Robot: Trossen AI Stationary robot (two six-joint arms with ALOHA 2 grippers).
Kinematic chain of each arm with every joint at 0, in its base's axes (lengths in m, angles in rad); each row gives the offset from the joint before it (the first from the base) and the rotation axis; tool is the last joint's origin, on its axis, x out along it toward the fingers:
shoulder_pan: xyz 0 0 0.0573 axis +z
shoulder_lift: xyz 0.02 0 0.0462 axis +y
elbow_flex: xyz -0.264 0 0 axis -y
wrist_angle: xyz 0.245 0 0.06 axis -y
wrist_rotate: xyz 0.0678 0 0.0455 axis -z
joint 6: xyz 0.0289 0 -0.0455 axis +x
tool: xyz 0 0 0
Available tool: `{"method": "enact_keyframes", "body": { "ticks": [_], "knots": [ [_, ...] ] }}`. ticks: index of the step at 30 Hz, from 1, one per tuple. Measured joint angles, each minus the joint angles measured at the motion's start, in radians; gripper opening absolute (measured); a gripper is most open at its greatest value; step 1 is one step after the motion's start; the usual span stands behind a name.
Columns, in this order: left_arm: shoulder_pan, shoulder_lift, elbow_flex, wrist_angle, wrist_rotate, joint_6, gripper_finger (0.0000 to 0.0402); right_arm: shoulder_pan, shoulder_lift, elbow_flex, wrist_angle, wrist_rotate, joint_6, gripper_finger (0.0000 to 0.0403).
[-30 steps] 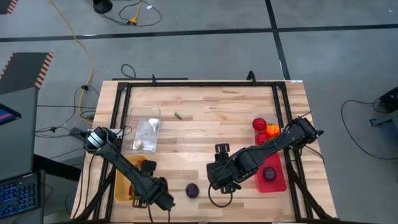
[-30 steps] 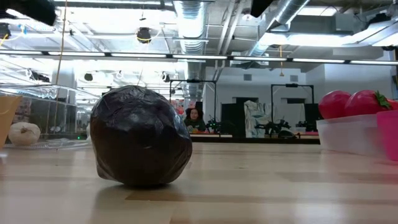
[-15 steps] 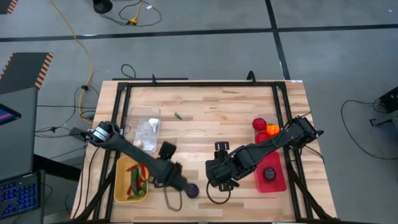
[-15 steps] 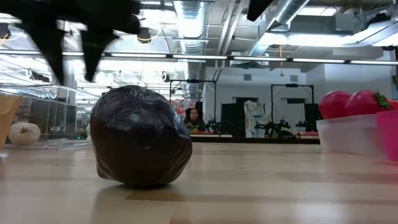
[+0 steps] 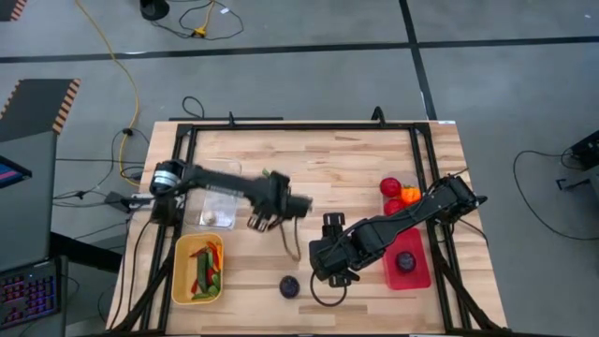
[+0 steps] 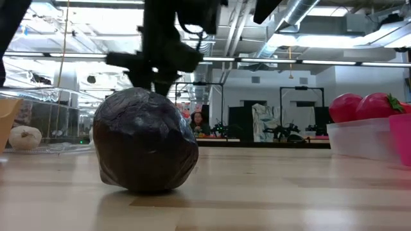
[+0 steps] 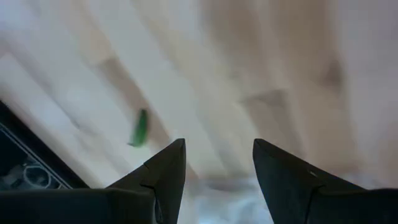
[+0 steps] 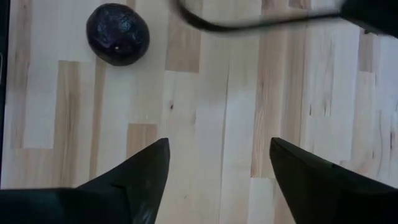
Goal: Sort produce into baskets
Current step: Put the green chili pepper into the yellow bin
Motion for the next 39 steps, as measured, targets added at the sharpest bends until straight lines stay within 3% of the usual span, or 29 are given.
{"method": "enact_keyframes", "body": {
  "ticks": [4,12,18,26,34,39],
  "knots": [
    [0.12,0.0,0.0,0.091,0.004,0.062,0.0175,0.0,0.0,0.0,-0.001,0.0,0.009,0.0339],
    [0.289,0.001,-0.04,0.222,0.12,0.143,0.0175,0.0,0.0,0.0,-0.01,-0.027,0.088,0.0397],
    [0.342,0.002,-0.129,0.269,0.116,0.258,0.0175,-0.006,0.0,0.0,-0.01,-0.115,0.094,0.0394],
    [0.385,0.001,-0.238,0.454,0.083,0.387,0.0175,-0.007,0.0,0.0,-0.006,-0.115,0.095,0.0396],
    [0.42,0.021,-0.289,0.484,0.096,0.429,0.0171,-0.007,0.0,0.0,0.001,-0.113,0.095,0.0396],
    [0.425,0.018,-0.309,0.501,0.095,0.431,0.0141,-0.007,0.0,0.0,0.009,-0.113,0.094,0.0396]
  ]
}}
